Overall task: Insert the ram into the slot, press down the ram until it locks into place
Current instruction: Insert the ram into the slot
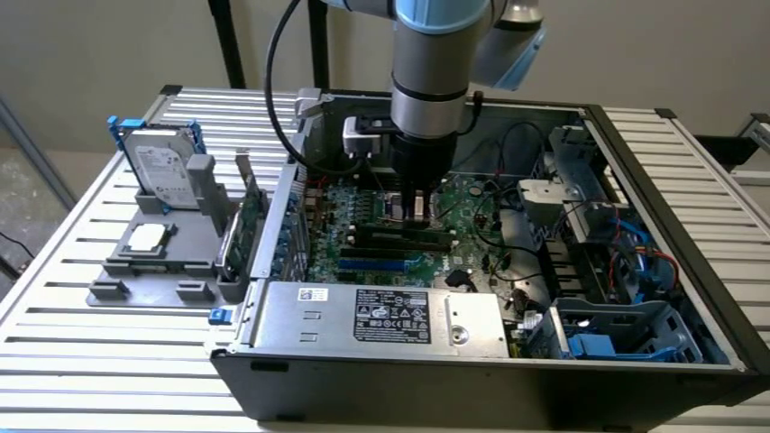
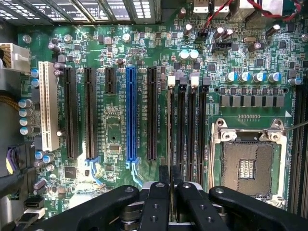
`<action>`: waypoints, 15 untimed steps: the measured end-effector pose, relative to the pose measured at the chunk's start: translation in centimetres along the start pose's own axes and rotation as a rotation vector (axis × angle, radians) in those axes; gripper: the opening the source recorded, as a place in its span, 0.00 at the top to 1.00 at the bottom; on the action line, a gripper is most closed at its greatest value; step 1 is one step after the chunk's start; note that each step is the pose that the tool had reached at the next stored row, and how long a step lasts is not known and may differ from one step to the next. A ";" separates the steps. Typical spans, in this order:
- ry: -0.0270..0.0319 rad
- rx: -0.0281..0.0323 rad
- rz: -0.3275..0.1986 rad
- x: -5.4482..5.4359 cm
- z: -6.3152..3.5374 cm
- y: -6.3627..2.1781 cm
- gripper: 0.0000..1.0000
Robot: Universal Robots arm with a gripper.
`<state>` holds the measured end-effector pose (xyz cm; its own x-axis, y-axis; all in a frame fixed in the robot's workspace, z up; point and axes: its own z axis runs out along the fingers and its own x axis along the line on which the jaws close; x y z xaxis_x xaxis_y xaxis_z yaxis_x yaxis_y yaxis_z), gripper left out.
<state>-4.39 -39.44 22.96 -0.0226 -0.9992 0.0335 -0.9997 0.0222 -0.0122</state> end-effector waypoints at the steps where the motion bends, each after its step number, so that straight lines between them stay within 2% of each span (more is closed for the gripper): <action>1: -0.0003 0.0020 0.000 0.0 0.01 0.04 0.87; 3: -0.0008 0.0035 0.000 -0.1 0.03 0.19 0.87; 8: -0.0001 0.0027 0.000 -0.1 -0.28 0.69 0.87; 10: -0.0003 0.0051 0.000 -0.1 -0.47 0.74 0.87; 11: -0.0003 0.0118 0.000 -0.1 -0.52 0.75 0.87; 14: -0.0009 0.0499 0.002 -0.2 -0.52 0.94 0.87; 15: -0.0011 0.0541 0.002 -0.2 -0.52 1.11 0.87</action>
<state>-5.50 -39.20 23.46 -0.0244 -0.9992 0.0323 -0.9975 0.0222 -0.0664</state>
